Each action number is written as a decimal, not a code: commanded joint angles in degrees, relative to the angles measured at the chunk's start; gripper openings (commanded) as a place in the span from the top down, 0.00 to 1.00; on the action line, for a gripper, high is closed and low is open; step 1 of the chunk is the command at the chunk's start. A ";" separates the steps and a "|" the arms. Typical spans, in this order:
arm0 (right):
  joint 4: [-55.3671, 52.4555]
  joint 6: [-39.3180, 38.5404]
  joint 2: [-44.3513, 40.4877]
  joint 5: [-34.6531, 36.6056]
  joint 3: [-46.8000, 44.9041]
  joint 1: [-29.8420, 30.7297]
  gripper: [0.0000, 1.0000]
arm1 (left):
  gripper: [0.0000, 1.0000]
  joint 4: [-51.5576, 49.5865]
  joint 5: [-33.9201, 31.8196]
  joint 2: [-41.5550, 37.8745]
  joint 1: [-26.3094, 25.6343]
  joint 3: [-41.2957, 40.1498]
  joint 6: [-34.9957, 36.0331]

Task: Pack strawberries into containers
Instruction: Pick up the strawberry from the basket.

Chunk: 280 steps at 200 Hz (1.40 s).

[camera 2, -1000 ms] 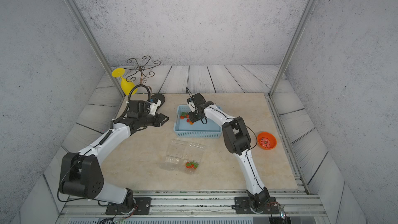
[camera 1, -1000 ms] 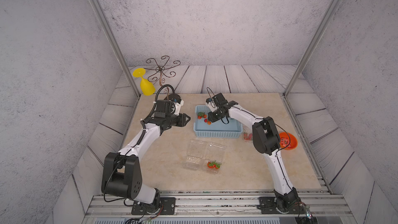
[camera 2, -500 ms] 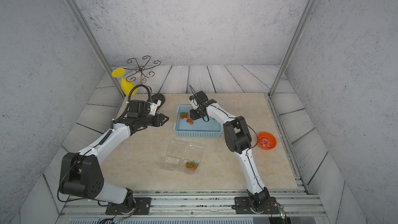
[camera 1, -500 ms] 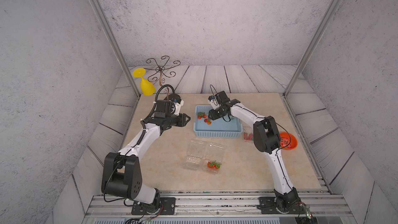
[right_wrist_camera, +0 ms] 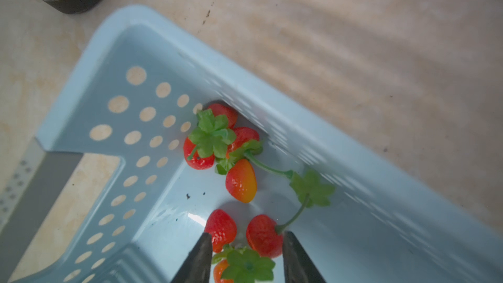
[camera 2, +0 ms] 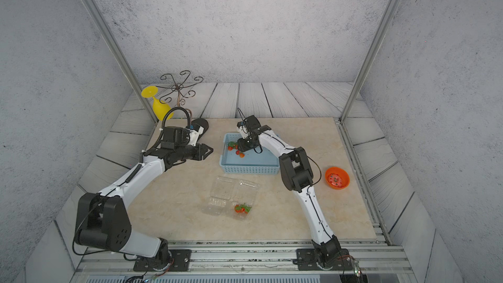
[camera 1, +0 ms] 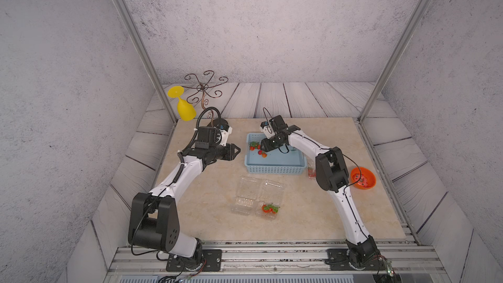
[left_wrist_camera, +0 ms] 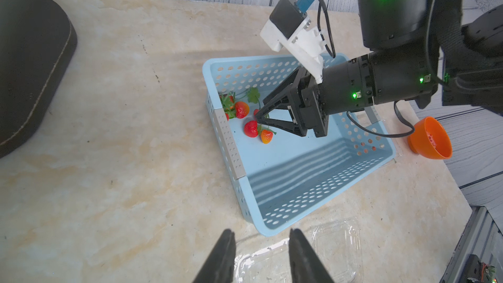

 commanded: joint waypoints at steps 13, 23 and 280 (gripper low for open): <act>-1.25 0.55 1.73 -0.48 0.39 -0.16 0.67 | 0.63 -0.64 -0.16 0.26 -0.25 1.33 1.10; -1.25 0.59 1.58 -0.52 0.18 -0.15 0.72 | 0.63 -0.72 -0.24 0.26 -0.25 1.37 1.15; 3.25 2.79 -42.37 -4.29 -43.61 7.09 1.00 | 0.63 0.06 0.37 -1.14 -0.25 1.28 0.35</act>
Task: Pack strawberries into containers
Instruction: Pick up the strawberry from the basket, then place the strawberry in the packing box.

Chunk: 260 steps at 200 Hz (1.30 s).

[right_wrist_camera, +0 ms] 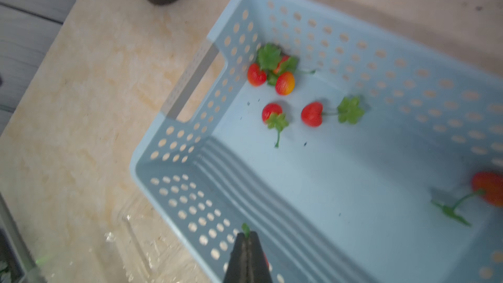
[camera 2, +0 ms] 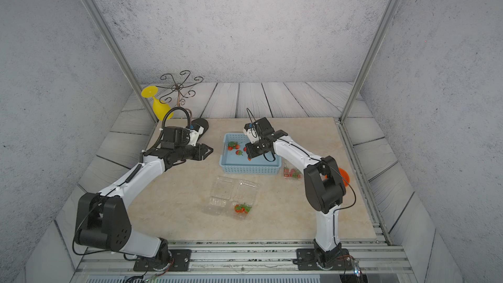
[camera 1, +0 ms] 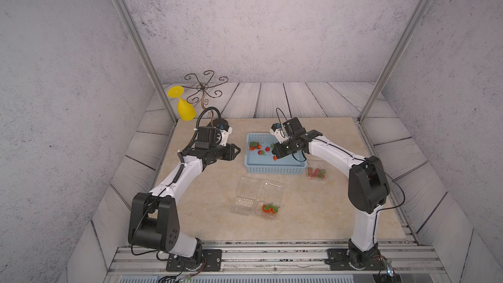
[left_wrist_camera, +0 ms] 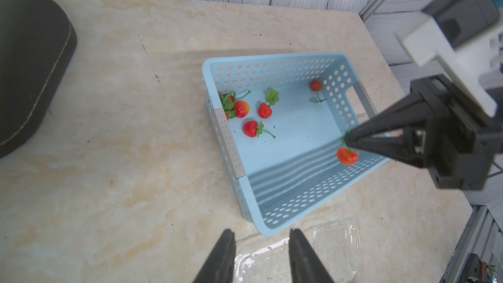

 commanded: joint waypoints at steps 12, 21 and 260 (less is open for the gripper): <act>-2.74 0.80 -10.67 -3.24 -10.83 6.79 1.00 | 0.63 0.24 0.48 -1.29 -0.25 1.22 0.06; -3.62 0.98 -12.07 -3.10 -13.54 8.55 1.00 | 0.63 0.33 0.46 -1.38 -0.25 1.21 0.06; -4.39 8.24 -13.06 2.24 -27.36 26.37 0.62 | 0.63 -0.02 -0.03 -3.67 -0.25 0.73 0.28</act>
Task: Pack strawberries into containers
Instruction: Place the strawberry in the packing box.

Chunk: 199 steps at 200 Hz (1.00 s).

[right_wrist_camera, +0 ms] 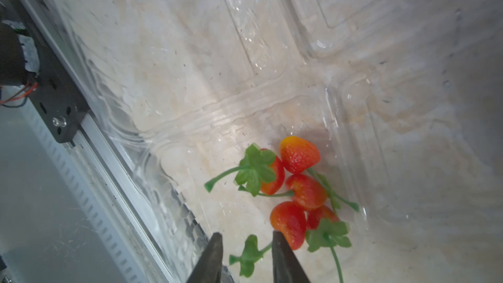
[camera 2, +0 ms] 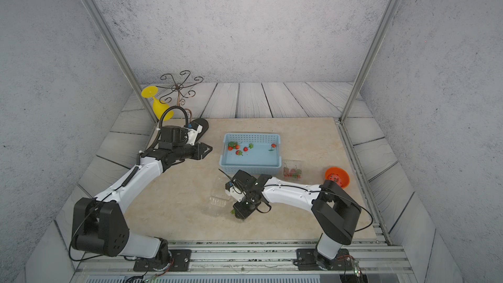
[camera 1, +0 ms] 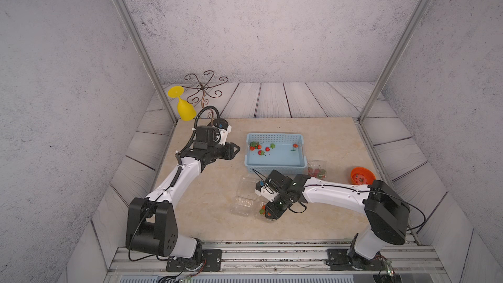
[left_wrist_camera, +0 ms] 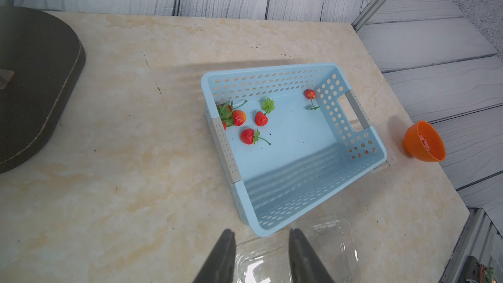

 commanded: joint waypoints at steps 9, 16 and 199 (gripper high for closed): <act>-1.09 0.86 -0.02 2.15 -1.48 1.28 0.60 | 0.63 -0.22 -0.04 -1.52 -0.25 0.71 0.45; -1.06 0.96 0.11 2.30 -1.62 1.33 0.59 | 0.63 -0.23 -0.14 -1.57 -0.25 0.74 0.46; -0.21 -2.45 22.52 8.89 35.87 -26.06 0.50 | 0.63 -0.50 -0.33 0.18 -0.34 0.66 0.93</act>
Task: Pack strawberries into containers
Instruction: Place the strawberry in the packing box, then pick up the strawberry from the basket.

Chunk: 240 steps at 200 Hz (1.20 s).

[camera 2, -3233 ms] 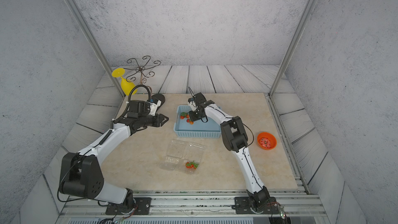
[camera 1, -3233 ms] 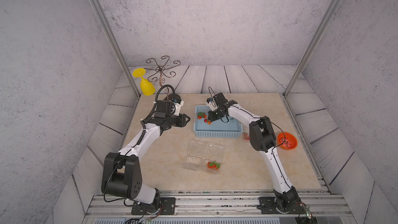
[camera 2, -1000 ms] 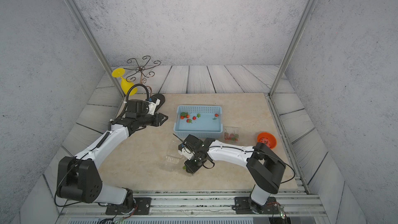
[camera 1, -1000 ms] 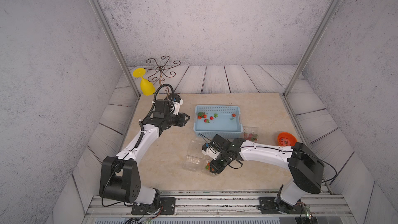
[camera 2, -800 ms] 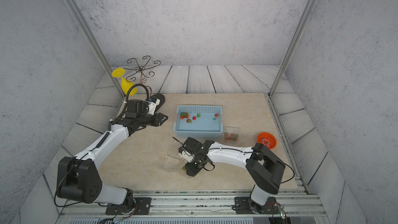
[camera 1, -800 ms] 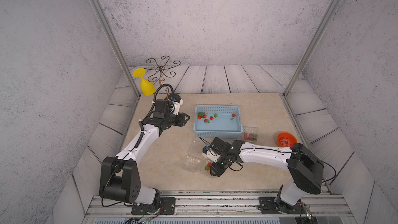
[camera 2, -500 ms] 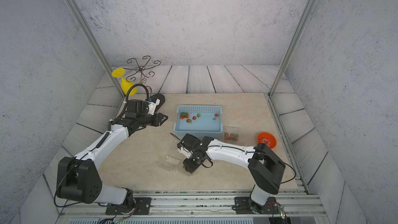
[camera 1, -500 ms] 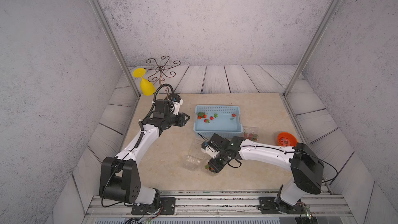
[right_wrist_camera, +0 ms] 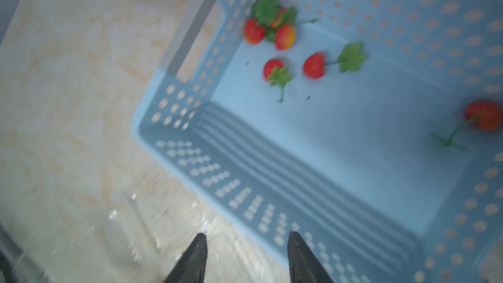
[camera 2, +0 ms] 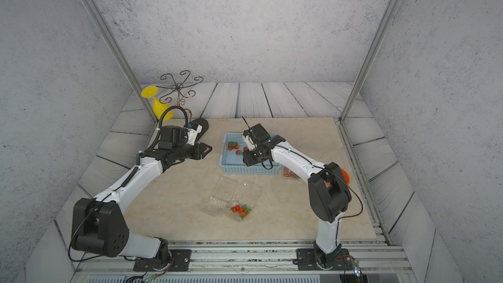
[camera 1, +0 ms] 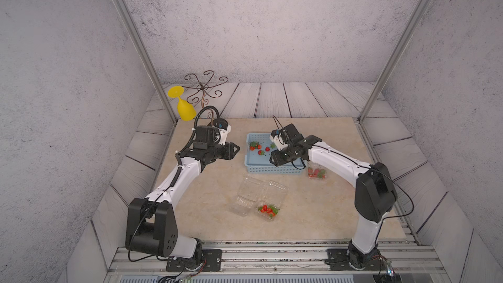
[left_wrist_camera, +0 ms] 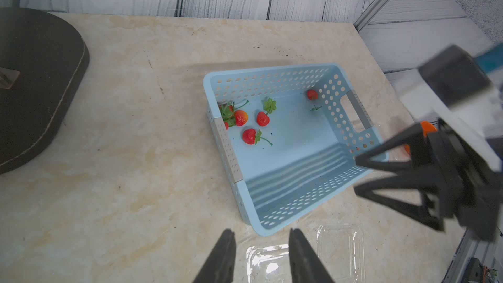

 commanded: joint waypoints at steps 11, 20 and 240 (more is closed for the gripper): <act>-0.01 -0.39 11.81 -0.67 10.86 -3.73 0.50 | 0.63 -0.51 0.08 0.51 -0.35 0.68 1.09; 0.12 0.32 14.84 -1.99 13.81 -4.96 0.51 | 0.63 -0.53 -0.05 0.60 -0.34 0.69 1.20; 2.46 11.30 36.88 -11.95 32.07 -9.26 0.65 | 0.63 -1.23 -0.32 2.44 -0.34 1.20 1.78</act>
